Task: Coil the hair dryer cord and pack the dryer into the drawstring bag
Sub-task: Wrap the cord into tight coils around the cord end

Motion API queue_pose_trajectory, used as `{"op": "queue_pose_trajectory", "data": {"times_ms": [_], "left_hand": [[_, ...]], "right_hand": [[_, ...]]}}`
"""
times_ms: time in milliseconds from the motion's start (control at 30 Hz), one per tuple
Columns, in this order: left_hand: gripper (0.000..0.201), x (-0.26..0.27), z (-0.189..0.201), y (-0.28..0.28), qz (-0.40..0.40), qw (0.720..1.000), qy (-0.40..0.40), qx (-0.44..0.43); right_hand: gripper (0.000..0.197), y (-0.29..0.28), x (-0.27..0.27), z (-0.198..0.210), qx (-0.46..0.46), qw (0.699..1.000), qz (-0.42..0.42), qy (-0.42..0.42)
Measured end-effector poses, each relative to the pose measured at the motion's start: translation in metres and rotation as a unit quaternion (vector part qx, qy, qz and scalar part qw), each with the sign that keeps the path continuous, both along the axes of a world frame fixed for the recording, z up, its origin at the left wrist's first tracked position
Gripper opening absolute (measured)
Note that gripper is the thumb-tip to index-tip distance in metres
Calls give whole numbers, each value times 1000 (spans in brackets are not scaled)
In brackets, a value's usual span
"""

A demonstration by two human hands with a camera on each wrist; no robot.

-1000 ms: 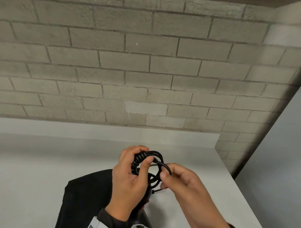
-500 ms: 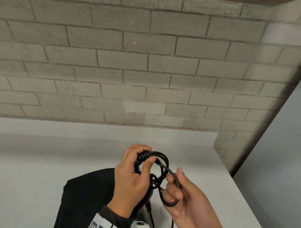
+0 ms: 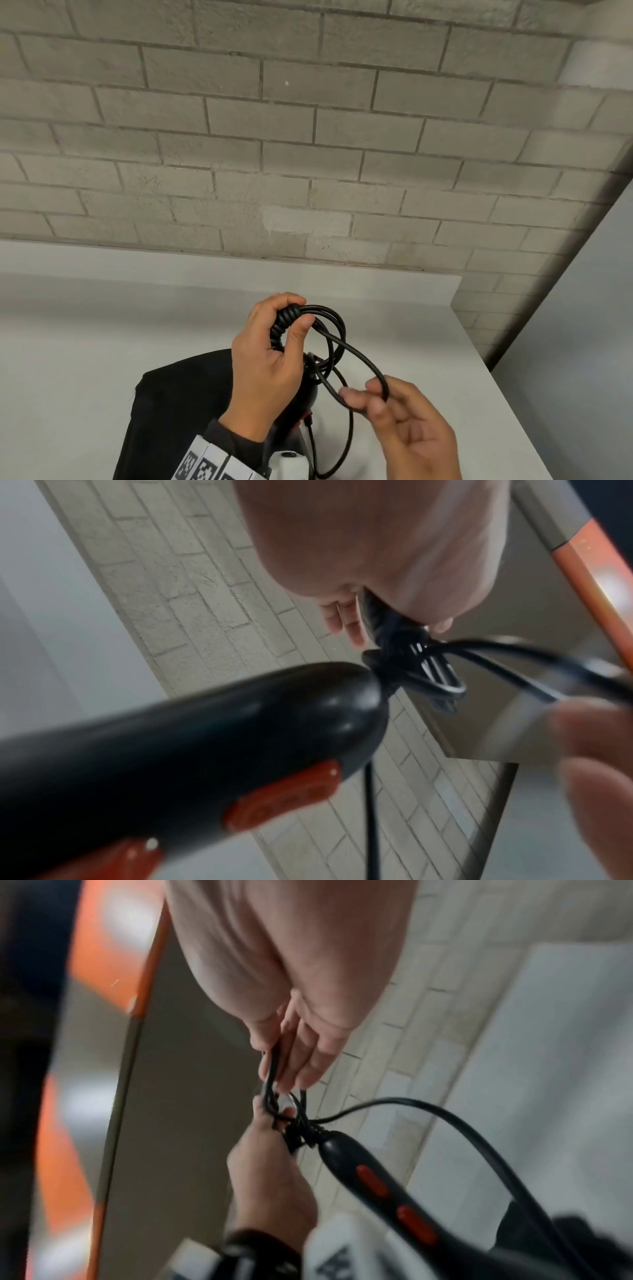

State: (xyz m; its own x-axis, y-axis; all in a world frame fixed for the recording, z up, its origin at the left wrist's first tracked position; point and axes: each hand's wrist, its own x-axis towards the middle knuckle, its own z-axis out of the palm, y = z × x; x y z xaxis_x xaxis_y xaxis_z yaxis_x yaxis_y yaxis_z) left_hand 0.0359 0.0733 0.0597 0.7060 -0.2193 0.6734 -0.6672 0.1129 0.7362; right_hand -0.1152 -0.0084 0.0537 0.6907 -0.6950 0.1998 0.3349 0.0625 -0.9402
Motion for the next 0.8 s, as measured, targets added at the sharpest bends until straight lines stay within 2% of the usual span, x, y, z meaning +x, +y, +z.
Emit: {"op": "queue_pose_trajectory", "data": {"times_ms": [33, 100, 167, 233, 300, 367, 433, 467, 533, 567, 600, 633, 667, 700, 733, 800], "left_hand": [[26, 1, 0, 0, 0, 1000, 4, -2], [24, 1, -1, 0, 1, 1000, 8, -5], [23, 2, 0, 1, 5, 1000, 5, -4], [21, 3, 1, 2, 8, 1000, 9, -11], [19, 6, 3, 5, 12, 1000, 18, -19], [17, 9, 4, 9, 21, 999, 27, -22], [16, 11, 5, 12, 29, 999, 27, -23], [16, 12, 5, 13, 29, 999, 26, -23], [18, 10, 5, 13, 18, 999, 21, -18], [21, 9, 4, 12, 11, 1000, 16, -12], [23, 7, 3, 11, 6, 1000, 12, -6], [25, 6, 2, 10, 2, 1000, 8, 0], [26, 5, 1, 9, -1, 1000, 5, 2], [26, 5, 0, 8, -4, 1000, 4, 4], [27, 4, 0, 7, -7, 1000, 4, 5], [27, 3, 0, 5, -15, 1000, 0, 7]], "right_hand": [[55, -3, -2, 1, 64, 997, 29, -12], [72, -11, -7, 3, 199, 975, 99, -14], [73, -19, -14, -6, 259, 950, 173, 8], [68, -28, -18, -17, 222, 945, 233, 50], [61, -34, -26, -24, 119, 953, 252, 121], [57, -36, -36, -38, -12, 958, 235, 166], [66, -44, -32, -53, -73, 971, 161, 163], [64, -47, -30, -57, -65, 980, 146, 121], [49, -54, -26, -69, -24, 981, 193, 15], [46, -59, -30, -69, 1, 984, 174, 35], [41, -63, -36, -71, 17, 991, 119, 66], [29, -65, -43, -70, 2, 994, 65, 85], [26, -69, -47, -74, -14, 995, 20, 100], [33, -69, -56, -75, 0, 994, -3, 110], [31, -71, -53, -72, 30, 993, -11, 110], [28, -72, -54, -65, 26, 990, -19, 140]]}}
